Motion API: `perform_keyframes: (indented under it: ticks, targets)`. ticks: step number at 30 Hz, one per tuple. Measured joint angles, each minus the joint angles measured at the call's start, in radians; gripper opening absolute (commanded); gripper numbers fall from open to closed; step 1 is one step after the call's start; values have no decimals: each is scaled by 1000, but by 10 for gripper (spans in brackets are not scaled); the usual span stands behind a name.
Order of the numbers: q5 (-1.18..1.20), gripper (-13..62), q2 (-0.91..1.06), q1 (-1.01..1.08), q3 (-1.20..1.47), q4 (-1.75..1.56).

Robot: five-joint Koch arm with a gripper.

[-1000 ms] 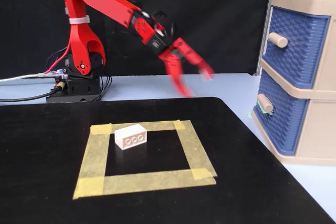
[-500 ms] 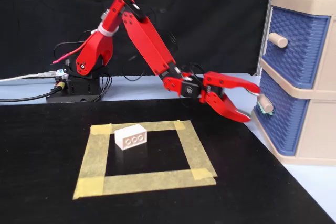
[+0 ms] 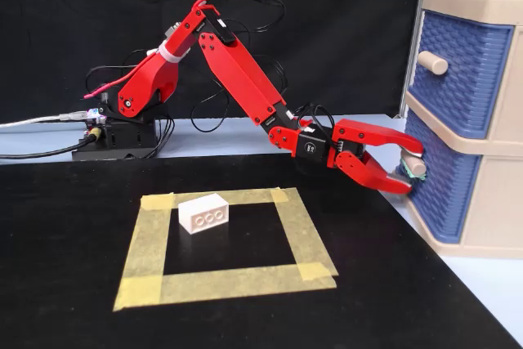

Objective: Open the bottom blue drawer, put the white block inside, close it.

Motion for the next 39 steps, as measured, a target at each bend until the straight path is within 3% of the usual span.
perform_keyframes:
  ticks: [6, 13, 23, 24, 27, 29, 34, 39]
  targets:
    - [-6, -81, 26, 12, 66, 31]
    - [-6, -81, 196, 127, 594, -245]
    - [-14, -75, 245, 176, 721, -356]
    - [-14, -33, 259, 179, 738, -356]
    - [-14, 216, 301, 175, 761, -354]
    - [-14, 309, 331, 173, 762, -351]
    - [-17, 330, 472, 207, 847, -288]
    - [-14, 331, 834, 370, 1012, 153]
